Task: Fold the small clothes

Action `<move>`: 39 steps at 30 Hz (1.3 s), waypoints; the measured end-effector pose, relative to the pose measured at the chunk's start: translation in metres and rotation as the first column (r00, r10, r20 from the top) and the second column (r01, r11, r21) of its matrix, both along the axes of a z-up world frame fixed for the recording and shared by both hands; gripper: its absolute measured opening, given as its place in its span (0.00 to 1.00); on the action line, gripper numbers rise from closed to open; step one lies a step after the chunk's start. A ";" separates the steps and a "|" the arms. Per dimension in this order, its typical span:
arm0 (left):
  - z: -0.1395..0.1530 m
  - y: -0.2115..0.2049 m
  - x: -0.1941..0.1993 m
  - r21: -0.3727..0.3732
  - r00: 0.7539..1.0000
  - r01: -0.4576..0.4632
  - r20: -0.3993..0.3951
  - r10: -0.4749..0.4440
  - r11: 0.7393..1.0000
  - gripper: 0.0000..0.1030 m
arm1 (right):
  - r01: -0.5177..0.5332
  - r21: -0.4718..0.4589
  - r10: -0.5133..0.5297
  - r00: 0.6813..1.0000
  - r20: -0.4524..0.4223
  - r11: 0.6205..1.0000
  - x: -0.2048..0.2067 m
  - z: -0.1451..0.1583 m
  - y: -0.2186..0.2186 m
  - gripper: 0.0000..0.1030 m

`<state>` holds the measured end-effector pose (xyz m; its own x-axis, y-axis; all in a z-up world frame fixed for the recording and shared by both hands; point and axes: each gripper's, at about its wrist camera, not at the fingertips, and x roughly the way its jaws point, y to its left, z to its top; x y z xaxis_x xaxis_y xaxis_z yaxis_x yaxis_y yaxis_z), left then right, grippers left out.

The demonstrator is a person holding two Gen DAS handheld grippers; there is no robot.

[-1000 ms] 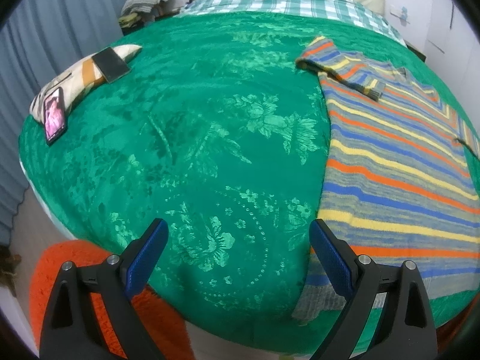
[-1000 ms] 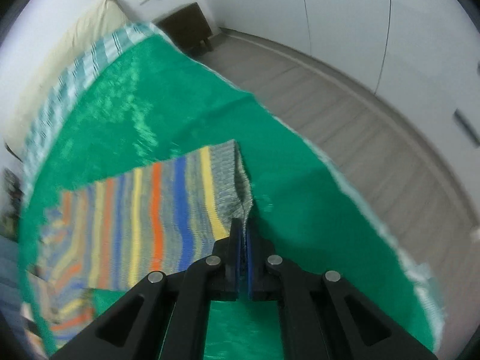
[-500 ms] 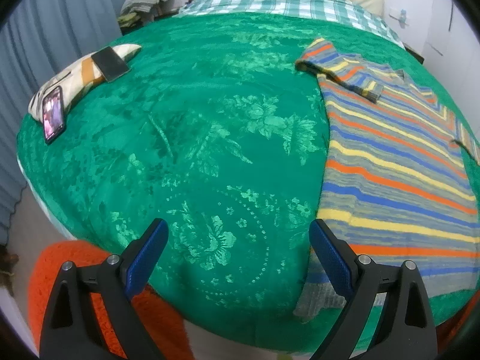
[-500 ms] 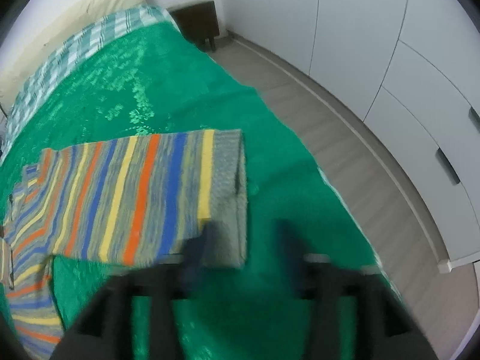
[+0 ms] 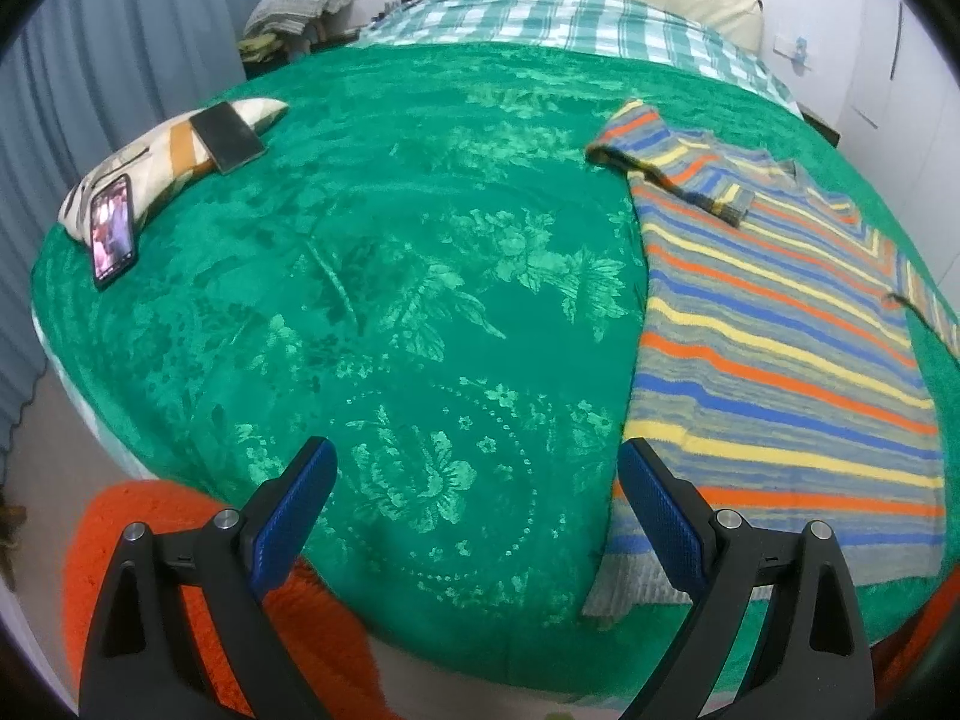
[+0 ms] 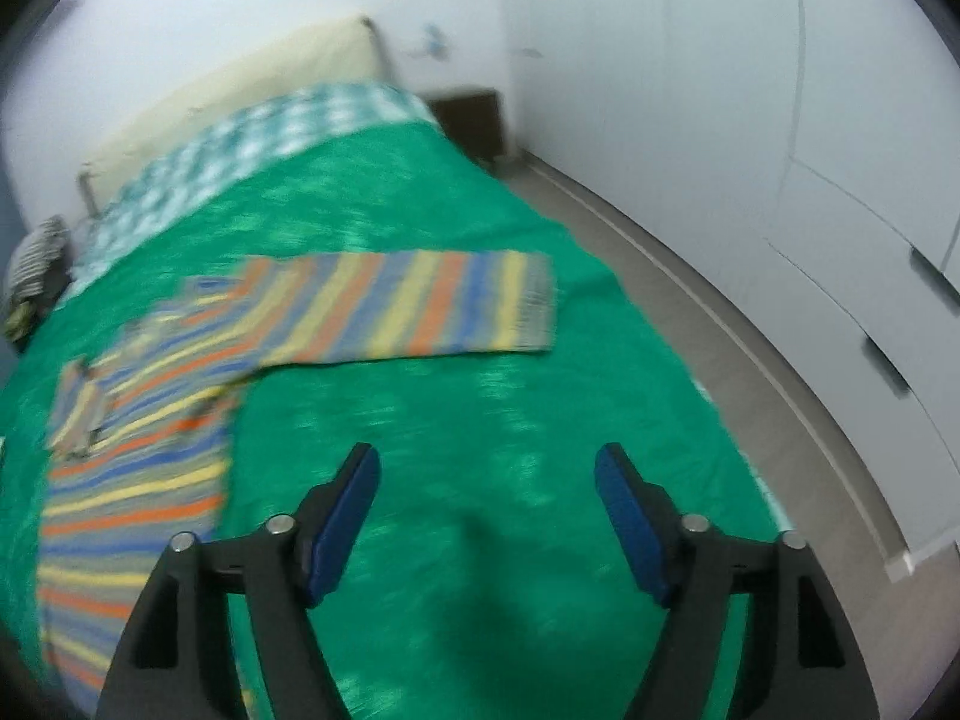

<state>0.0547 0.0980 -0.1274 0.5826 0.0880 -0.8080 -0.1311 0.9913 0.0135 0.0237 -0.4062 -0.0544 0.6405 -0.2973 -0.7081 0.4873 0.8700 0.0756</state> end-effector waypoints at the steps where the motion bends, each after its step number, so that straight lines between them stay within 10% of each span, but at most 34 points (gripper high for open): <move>1: 0.002 -0.001 -0.002 0.004 1.000 0.002 -0.002 -0.002 1.000 0.93 | -0.027 -0.008 0.027 1.000 0.016 1.000 -0.004 0.002 0.015 0.78; 8: 0.061 -0.024 -0.002 -0.062 0.987 0.157 0.044 -0.155 0.986 0.93 | -0.197 -0.003 0.197 0.980 0.017 0.980 -0.011 -0.016 0.088 0.78; 13: 0.109 -0.080 0.052 -0.087 0.926 0.375 0.090 -0.368 0.923 0.96 | -0.278 -0.003 0.278 0.960 0.002 0.960 -0.008 -0.026 0.107 0.78; 20: 0.053 -0.189 0.171 0.097 0.817 0.576 -0.082 -0.570 0.812 0.88 | -0.325 0.028 0.326 0.945 -0.014 0.945 -0.006 -0.035 0.115 0.78; 28: -0.029 -0.204 0.273 0.086 0.854 0.507 -0.189 -0.485 0.858 0.74 | -0.345 0.031 0.346 0.938 -0.034 0.938 -0.002 -0.041 0.119 0.78; 31: -0.035 -0.183 0.284 -0.029 0.873 0.453 -0.186 -0.450 0.891 0.09 | -0.357 0.049 0.360 0.932 -0.049 0.933 0.003 -0.046 0.120 0.78; 39: 0.037 0.005 0.257 -0.362 1.000 0.015 0.009 -0.013 0.932 0.08 | -0.384 0.037 0.385 0.922 -0.038 0.923 0.006 -0.045 0.125 0.78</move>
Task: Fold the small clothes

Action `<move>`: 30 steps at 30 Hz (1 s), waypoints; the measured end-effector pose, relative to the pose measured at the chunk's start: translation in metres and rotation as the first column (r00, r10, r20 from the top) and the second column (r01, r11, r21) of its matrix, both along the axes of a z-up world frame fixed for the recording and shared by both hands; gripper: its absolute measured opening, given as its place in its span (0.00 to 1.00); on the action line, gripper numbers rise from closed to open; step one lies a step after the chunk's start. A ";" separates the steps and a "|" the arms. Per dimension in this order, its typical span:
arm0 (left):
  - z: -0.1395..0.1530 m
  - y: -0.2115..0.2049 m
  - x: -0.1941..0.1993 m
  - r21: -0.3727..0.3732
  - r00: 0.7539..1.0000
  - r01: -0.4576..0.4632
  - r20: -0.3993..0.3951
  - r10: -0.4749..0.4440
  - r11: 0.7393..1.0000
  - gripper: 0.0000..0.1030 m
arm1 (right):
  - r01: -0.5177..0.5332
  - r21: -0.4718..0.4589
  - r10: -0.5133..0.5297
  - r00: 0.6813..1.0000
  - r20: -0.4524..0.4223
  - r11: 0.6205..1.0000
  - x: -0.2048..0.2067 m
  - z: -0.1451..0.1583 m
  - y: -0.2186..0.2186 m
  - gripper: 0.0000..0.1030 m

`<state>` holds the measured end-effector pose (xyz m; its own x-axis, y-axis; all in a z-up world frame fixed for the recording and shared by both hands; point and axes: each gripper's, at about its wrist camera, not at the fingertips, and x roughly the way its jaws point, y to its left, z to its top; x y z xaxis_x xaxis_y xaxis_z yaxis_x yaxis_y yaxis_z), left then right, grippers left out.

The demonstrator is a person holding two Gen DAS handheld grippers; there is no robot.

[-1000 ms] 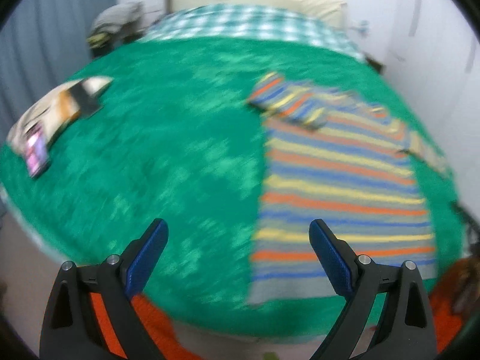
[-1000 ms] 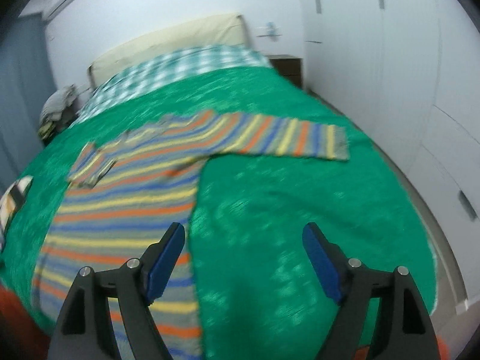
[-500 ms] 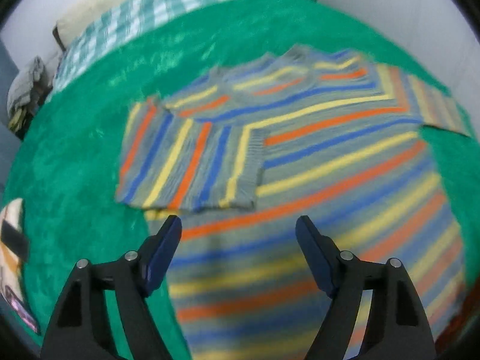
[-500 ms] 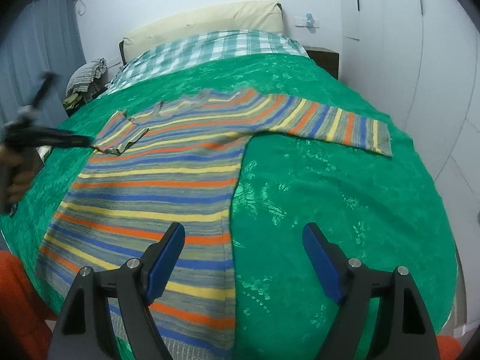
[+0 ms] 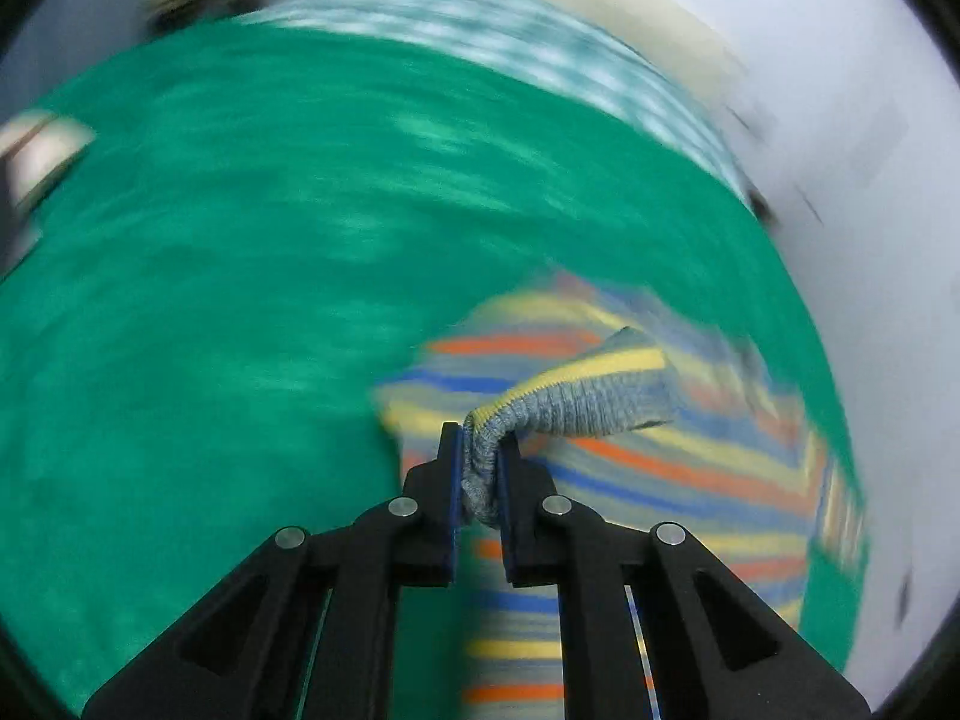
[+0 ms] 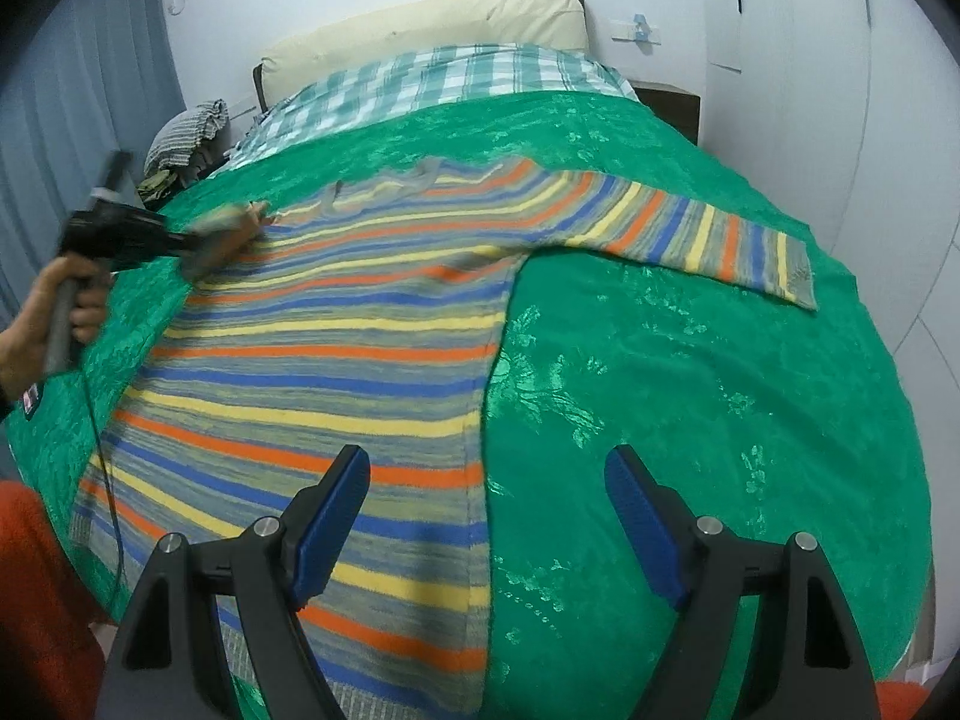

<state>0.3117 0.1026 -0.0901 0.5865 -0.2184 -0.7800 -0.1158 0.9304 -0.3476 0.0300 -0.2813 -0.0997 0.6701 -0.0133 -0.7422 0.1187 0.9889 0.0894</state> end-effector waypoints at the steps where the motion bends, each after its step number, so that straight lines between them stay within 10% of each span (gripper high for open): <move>1: -0.002 0.024 0.001 0.009 0.998 -0.065 -0.018 0.066 0.998 0.08 | -0.005 -0.001 0.005 1.000 0.001 1.000 0.000 0.000 0.001 0.78; 18: -0.065 0.105 0.000 0.119 0.914 -0.329 -0.209 0.347 0.937 0.05 | -0.040 -0.031 0.039 0.999 -0.025 0.999 0.001 -0.006 0.014 0.78; 23: -0.082 0.140 -0.009 -0.015 0.886 -0.407 -0.252 0.390 0.913 0.12 | -0.031 -0.033 0.030 0.999 -0.025 0.999 0.001 -0.006 0.012 0.78; 30: -0.057 0.171 -0.055 0.081 0.861 -0.455 -0.215 0.462 0.887 0.28 | -0.023 -0.033 0.023 1.000 -0.006 0.999 0.001 -0.002 0.009 0.78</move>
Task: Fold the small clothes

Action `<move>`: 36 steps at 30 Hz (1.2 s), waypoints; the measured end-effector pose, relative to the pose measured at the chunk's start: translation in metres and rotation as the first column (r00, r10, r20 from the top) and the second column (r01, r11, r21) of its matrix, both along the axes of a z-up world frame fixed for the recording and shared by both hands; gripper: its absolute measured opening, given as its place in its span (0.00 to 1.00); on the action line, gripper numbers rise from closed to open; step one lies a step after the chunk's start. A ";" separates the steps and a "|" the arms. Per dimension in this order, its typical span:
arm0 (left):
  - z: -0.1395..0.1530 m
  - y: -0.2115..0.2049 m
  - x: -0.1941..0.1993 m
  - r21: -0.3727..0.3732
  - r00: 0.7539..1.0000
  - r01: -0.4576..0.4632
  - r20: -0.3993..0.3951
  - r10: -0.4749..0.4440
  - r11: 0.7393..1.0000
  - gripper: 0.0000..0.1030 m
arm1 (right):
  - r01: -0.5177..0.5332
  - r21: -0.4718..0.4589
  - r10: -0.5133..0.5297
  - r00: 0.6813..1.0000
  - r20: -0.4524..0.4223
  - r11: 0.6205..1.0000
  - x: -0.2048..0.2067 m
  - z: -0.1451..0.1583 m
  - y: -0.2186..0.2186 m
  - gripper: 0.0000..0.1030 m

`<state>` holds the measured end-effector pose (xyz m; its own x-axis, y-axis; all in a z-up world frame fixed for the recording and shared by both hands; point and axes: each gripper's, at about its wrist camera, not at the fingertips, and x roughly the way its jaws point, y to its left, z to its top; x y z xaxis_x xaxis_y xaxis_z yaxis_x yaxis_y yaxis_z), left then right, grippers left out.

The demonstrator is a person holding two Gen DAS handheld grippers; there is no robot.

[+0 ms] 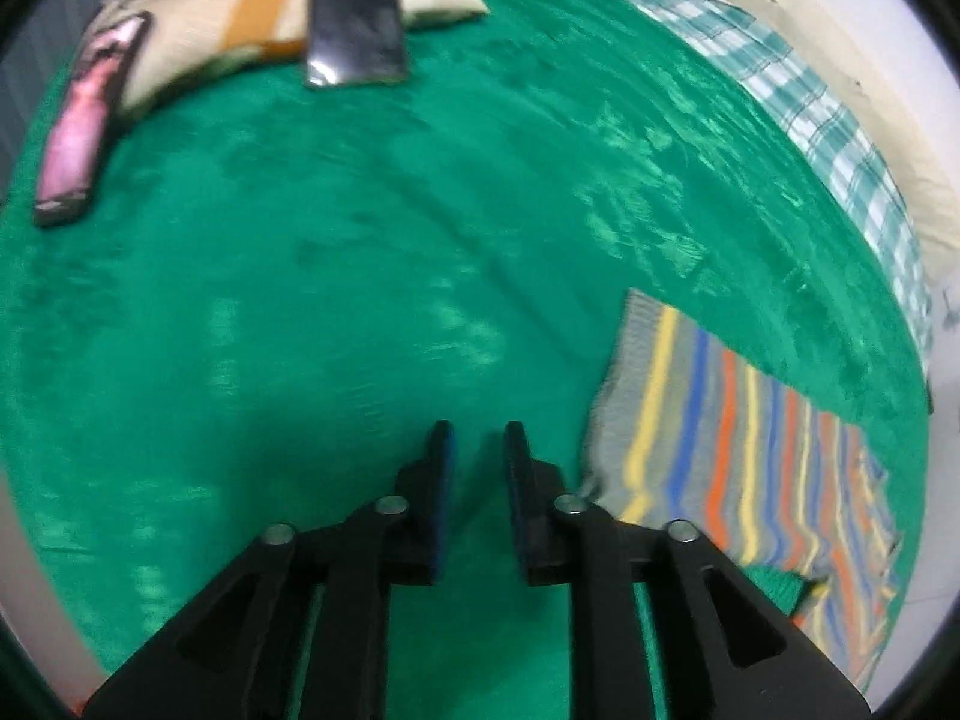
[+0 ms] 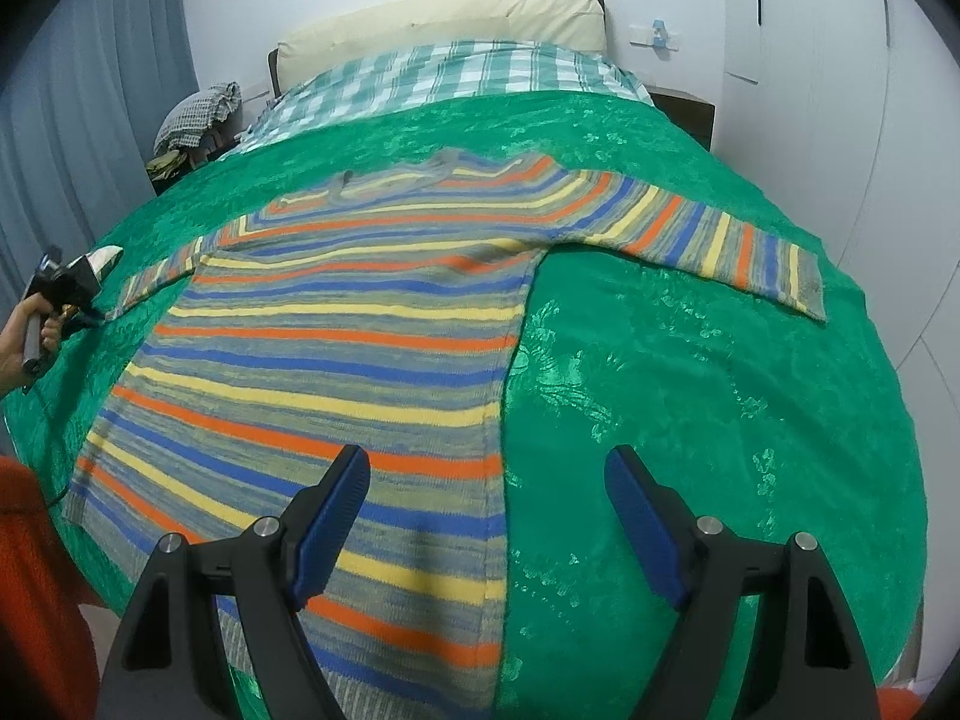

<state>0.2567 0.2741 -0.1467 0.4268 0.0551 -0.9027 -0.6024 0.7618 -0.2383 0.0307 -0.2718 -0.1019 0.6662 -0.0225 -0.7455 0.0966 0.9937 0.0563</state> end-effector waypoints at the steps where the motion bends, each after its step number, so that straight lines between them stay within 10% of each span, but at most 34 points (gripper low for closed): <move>1: 0.005 -0.002 -0.011 0.008 1.000 0.015 0.011 -0.015 1.000 0.41 | 0.003 -0.001 -0.003 1.000 0.004 1.000 0.000 0.001 0.000 0.78; 8: 0.020 -0.079 -0.089 -0.008 0.956 0.276 0.102 -0.274 0.961 0.80 | 0.068 -0.035 -0.067 0.997 0.044 0.997 -0.005 0.010 -0.010 0.78; 13: -0.001 -0.138 -0.126 -0.003 0.893 0.441 0.104 -0.438 0.898 0.84 | 0.151 -0.011 -0.151 0.988 0.014 0.988 -0.005 0.005 -0.026 0.78; 36: -0.037 -0.168 -0.139 0.232 0.833 0.534 0.021 -0.553 0.813 1.00 | 0.268 0.053 -0.253 0.946 -0.202 0.962 -0.001 -0.047 -0.053 0.83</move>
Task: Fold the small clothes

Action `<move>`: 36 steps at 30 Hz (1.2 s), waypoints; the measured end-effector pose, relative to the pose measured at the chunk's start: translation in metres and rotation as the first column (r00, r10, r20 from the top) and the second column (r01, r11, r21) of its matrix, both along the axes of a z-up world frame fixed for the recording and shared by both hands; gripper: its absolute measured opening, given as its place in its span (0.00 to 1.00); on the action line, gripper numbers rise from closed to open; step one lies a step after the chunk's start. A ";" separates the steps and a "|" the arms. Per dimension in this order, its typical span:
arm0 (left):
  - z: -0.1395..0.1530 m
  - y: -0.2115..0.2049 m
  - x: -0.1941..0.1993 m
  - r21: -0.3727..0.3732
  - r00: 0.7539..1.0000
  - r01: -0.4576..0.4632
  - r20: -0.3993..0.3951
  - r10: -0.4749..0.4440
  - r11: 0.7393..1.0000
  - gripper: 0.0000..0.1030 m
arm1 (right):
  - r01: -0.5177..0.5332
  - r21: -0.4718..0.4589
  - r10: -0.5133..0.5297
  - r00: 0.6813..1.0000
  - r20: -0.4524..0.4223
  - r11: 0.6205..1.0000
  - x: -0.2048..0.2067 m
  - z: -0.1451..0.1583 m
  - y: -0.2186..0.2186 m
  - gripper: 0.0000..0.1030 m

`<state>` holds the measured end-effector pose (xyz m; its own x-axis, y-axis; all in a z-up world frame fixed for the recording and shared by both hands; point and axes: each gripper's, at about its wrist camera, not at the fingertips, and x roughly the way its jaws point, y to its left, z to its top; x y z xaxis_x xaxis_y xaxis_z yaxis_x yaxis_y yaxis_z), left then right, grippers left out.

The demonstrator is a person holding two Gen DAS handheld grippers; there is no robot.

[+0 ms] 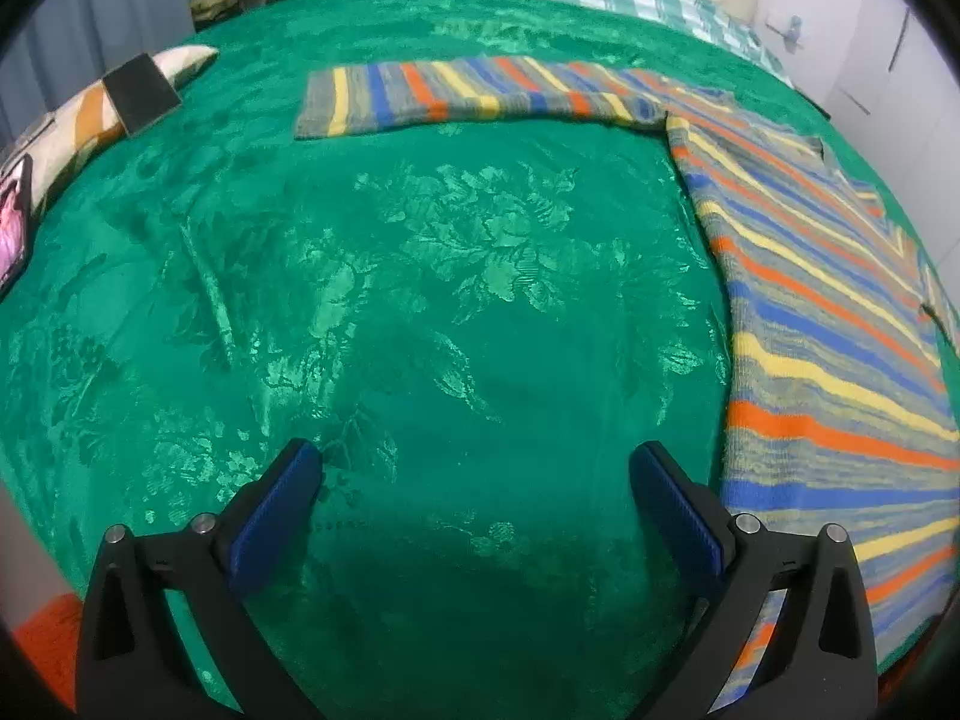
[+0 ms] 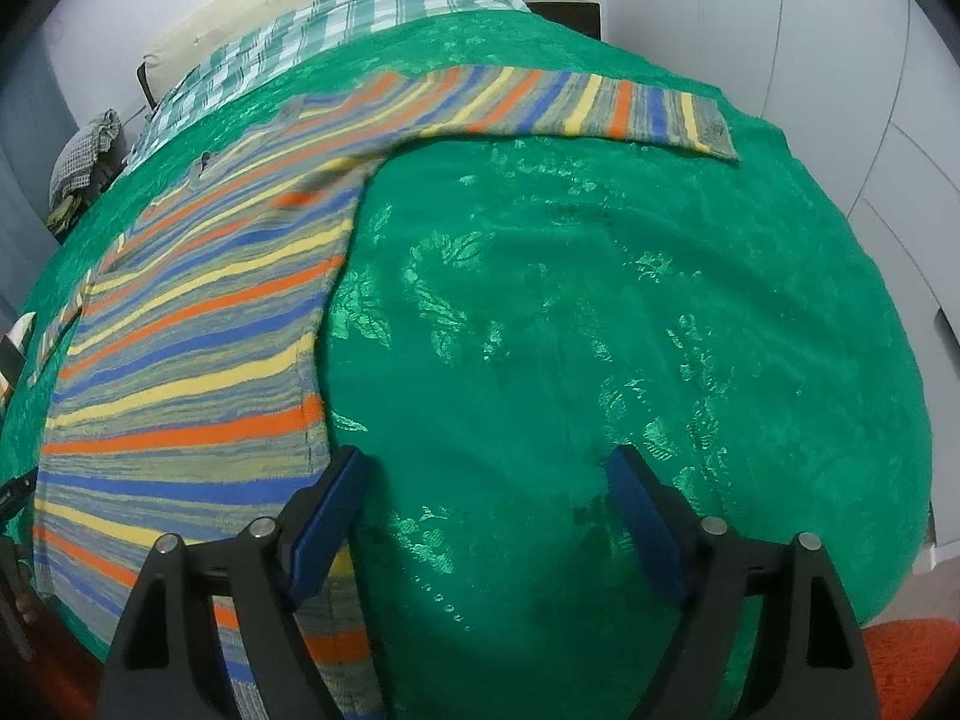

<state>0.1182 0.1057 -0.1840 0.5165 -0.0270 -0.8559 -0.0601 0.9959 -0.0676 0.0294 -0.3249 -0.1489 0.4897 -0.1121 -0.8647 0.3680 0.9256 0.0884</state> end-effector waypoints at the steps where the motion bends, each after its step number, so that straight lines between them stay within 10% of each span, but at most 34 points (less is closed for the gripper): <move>1: -0.002 -0.002 0.001 0.008 1.000 -0.001 0.007 0.001 1.000 1.00 | -0.004 -0.006 0.004 1.000 -0.005 1.000 0.001 -0.001 0.001 0.84; 36: -0.004 -0.008 -0.003 0.061 0.999 0.044 -0.007 -0.044 0.997 1.00 | -0.017 -0.004 0.017 1.000 -0.018 1.000 0.001 -0.005 0.005 0.95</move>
<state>0.1154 0.0973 -0.1881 0.5108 0.0033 -0.8597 -0.0165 0.9998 -0.0060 0.0305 -0.3200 -0.1536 0.4762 -0.1072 -0.8728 0.3537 0.9321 0.0785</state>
